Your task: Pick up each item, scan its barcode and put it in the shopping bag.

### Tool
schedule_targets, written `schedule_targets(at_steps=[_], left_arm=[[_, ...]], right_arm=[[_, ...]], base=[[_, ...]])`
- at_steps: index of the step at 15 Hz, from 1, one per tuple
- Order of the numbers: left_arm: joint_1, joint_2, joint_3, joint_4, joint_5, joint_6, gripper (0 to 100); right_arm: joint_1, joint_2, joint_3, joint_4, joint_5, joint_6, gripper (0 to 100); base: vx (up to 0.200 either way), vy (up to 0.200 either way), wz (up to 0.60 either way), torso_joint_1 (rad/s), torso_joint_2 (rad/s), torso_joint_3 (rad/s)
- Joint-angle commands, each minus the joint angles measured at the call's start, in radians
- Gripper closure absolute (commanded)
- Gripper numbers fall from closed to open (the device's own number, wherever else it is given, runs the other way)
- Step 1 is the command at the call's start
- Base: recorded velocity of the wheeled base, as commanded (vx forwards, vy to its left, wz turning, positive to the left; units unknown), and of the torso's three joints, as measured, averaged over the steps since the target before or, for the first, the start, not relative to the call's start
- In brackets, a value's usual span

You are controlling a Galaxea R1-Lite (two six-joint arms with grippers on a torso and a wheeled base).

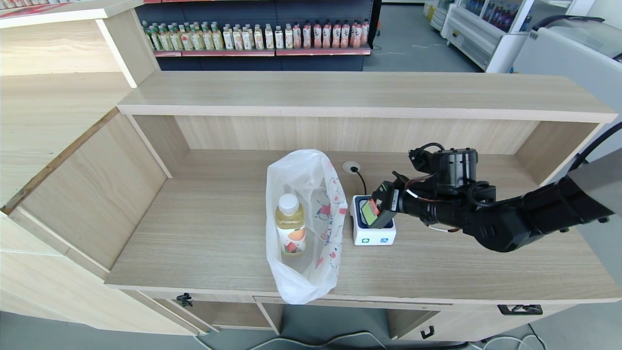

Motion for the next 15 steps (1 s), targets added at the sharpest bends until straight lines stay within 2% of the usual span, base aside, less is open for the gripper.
schedule_targets(at_steps=[1,10,12,15], left_arm=[[0.000,0.000,0.000,0.000,0.000,0.000,0],[0.000,0.000,0.000,0.000,0.000,0.000,0],[0.000,0.000,0.000,0.000,0.000,0.000,0],[0.000,0.000,0.000,0.000,-0.002,0.000,0]], right_arm=[[0.005,0.028,0.002,-0.018,-0.001,0.000,100],[0.008,0.008,0.004,-0.024,-0.001,0.004,100],[0.002,-0.061,-0.001,-0.022,-0.004,-0.006,100],[-0.090,-0.202,0.021,0.010,-0.078,-0.276,100]], base=[[0.000,0.000,0.00,0.000,0.00,0.000],[0.000,0.000,0.00,0.000,0.00,0.000],[0.000,0.000,0.00,0.000,0.00,0.000],[0.000,0.000,0.00,0.000,0.00,0.000]])
